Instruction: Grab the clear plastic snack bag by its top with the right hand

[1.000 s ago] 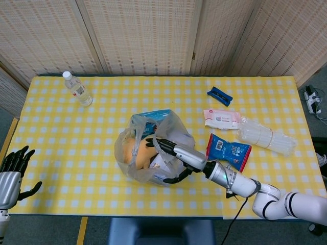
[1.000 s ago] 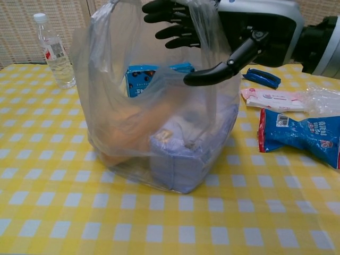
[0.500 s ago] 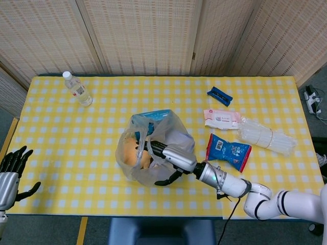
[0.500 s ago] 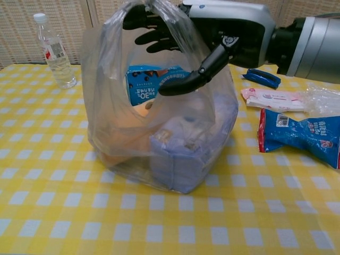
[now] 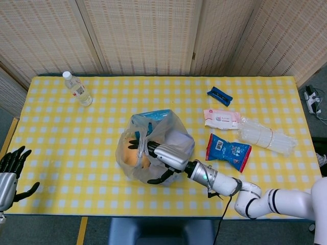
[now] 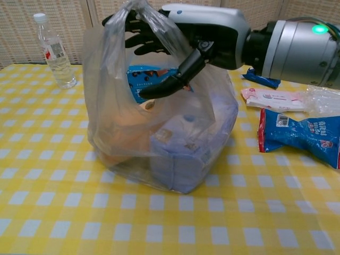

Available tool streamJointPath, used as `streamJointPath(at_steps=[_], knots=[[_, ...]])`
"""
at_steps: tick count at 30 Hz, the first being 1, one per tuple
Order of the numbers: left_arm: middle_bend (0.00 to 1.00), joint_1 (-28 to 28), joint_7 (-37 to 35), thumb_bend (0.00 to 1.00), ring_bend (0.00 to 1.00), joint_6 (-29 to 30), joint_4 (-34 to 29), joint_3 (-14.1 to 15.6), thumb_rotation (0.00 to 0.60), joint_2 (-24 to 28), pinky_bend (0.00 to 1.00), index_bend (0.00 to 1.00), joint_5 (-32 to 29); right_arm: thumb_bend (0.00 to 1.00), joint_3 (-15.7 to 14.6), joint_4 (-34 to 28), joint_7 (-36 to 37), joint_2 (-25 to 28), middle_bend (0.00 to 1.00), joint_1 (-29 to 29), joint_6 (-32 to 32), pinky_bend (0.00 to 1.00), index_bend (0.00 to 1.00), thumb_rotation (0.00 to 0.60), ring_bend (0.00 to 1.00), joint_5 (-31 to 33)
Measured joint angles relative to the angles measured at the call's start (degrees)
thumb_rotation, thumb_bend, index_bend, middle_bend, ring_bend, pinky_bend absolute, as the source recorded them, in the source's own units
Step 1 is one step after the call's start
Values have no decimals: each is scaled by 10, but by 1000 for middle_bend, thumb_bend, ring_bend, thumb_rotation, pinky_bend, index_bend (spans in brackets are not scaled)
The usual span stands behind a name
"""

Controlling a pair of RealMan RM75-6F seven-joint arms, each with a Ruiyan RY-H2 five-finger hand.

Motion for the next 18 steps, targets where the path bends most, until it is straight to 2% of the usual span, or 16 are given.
streamJointPath(at_steps=[9, 18], knots=[[38, 2, -11, 286, 0, 2, -1, 1, 600, 5, 0, 0, 2, 238, 10, 17, 10, -32, 0, 8, 8, 0, 0, 600, 13, 1], [44, 5, -25, 286, 0, 9, 0, -1, 600, 10, 0, 0, 2, 238, 22, 70, 54, -85, 0, 20, 33, 0, 0, 600, 20, -7]])
